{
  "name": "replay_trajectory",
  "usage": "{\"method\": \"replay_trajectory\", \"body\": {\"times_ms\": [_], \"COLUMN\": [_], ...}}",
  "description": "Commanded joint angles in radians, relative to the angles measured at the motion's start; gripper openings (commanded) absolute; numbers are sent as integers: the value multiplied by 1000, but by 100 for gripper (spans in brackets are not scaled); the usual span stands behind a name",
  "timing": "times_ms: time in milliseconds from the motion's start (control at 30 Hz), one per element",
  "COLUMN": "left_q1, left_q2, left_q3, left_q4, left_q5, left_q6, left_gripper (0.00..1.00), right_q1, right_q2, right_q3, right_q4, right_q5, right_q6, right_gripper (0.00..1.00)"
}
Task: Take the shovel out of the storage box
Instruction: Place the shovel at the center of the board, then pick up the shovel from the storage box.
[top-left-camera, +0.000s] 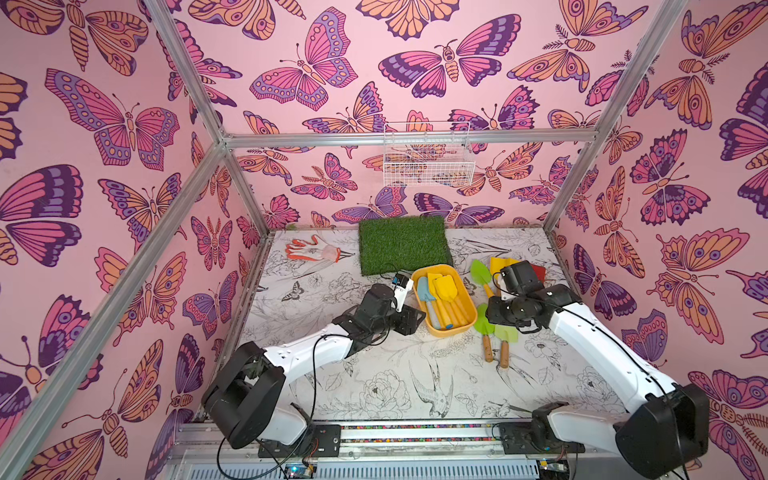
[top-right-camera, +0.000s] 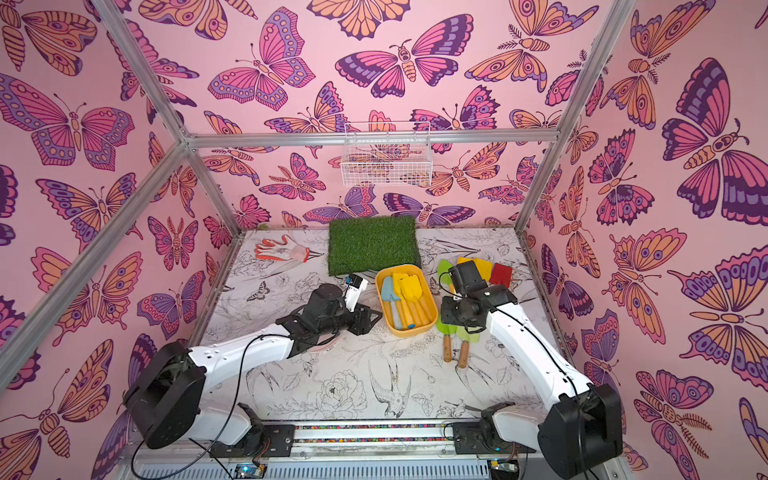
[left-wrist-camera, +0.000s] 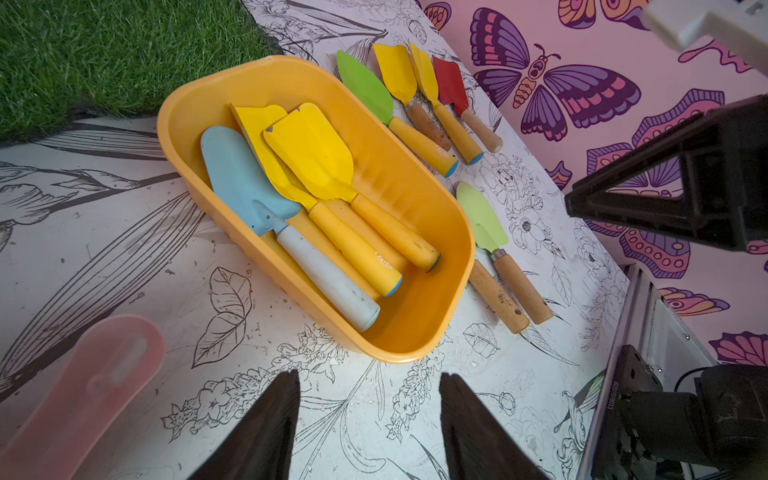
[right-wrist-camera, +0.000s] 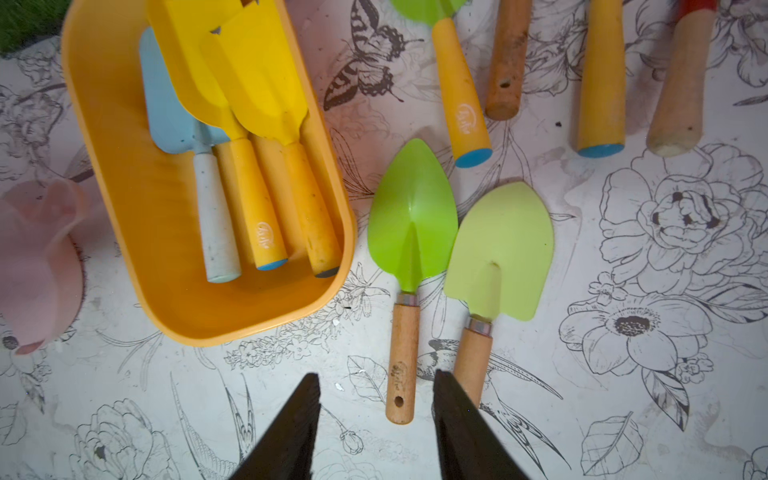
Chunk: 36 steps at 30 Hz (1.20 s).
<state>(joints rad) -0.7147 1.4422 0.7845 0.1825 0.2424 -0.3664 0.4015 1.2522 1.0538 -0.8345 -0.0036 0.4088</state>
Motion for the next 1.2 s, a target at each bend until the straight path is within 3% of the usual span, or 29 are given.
{"method": "replay_trajectory", "body": {"times_ms": [0,333,767,1167], "left_q1": [-5,-5,-5,-5], "left_q2": [11,4,15,57], "left_q3": [-5,-8,1,4], "left_q4": [-11,-11,-25,-24], "left_q5": [-1,-5,0,0], "left_q6": [14,18,24,27], "left_gripper": [59,59,59,59], "right_q1": [16,63,139,157], "right_q2": [32,167,451,609], "right_q3": [58,208,403,387], "right_q4": [-23,-55,-61,-1], "right_q5": [-59,-71,-77,-33], "right_q6": [-28,-50,-91,-114], "right_gripper": [50,54,47,49]}}
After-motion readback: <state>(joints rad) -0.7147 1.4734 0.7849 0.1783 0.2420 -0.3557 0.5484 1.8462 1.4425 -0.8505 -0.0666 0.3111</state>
